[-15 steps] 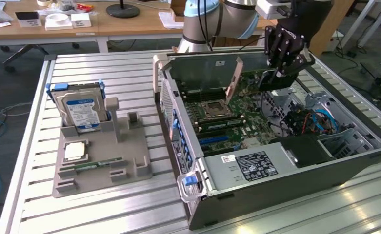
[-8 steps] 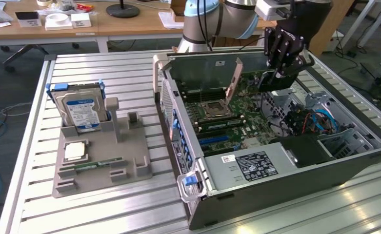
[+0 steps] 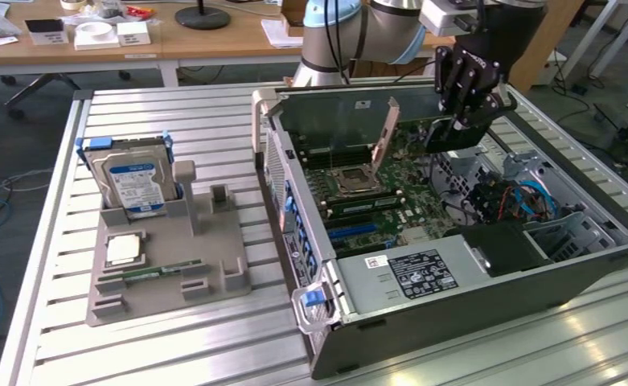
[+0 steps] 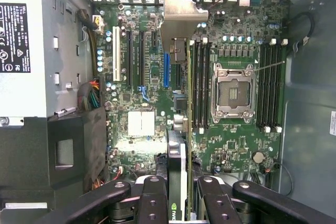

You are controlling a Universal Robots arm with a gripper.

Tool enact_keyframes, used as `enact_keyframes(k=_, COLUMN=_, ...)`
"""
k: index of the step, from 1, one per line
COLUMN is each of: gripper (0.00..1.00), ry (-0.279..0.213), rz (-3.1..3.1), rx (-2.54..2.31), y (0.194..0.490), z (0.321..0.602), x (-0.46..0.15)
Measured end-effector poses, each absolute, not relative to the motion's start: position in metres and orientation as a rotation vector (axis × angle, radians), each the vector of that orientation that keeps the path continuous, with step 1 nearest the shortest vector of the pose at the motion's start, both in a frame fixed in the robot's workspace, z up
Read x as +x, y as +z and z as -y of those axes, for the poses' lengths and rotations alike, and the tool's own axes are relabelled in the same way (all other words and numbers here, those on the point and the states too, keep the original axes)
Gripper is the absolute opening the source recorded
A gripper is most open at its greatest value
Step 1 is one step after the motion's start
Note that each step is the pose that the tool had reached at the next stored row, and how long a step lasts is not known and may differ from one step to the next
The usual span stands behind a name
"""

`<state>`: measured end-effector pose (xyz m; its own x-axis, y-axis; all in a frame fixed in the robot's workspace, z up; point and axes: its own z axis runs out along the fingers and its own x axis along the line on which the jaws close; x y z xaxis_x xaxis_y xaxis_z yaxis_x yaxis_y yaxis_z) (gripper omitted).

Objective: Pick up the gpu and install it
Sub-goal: 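Insert the gpu into the slot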

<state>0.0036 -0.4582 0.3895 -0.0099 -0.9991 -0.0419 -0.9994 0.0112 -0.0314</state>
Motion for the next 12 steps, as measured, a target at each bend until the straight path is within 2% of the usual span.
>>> enact_keyframes(k=12, gripper=0.27, ry=0.011, rz=-2.196, rx=-2.173, y=0.3885, z=0.4582, x=0.0034)
